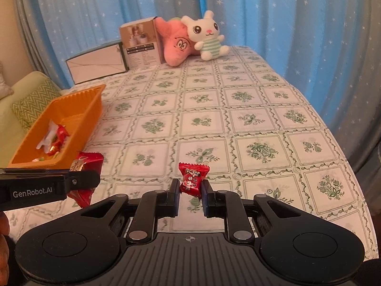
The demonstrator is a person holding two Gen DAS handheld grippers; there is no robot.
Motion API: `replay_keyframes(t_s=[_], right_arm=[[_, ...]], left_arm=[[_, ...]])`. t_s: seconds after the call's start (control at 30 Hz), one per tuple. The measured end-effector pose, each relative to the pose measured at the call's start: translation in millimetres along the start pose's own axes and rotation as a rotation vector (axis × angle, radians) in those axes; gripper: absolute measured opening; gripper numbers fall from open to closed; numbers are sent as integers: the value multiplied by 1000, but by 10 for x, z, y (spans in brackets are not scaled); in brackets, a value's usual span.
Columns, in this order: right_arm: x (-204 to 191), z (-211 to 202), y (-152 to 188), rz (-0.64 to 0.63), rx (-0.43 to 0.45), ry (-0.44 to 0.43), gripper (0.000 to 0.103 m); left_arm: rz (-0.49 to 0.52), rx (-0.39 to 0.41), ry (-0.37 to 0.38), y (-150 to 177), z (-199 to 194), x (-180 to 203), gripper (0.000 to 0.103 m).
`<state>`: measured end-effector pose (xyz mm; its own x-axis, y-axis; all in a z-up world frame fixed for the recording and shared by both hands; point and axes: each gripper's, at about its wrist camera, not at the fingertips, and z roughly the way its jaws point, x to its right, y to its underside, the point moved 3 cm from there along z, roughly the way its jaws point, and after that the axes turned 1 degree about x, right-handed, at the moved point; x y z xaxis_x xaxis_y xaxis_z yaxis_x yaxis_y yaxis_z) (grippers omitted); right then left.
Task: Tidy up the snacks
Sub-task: 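Carry both red candies over the orange tray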
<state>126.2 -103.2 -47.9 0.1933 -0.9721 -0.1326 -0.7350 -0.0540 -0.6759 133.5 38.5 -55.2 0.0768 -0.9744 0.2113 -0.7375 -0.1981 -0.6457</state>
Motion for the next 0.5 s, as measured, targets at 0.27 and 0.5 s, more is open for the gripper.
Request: replay_keyframes(t_s=[0.27, 0.5], right_arm=[[-229, -173, -47, -33, 32, -32, 19], [-465, -229, -63, -71, 41, -73, 19]], left_arm=[[-17, 35, -32, 10, -321, -110, 21], [-31, 56, -53, 20, -514, -206, 21]])
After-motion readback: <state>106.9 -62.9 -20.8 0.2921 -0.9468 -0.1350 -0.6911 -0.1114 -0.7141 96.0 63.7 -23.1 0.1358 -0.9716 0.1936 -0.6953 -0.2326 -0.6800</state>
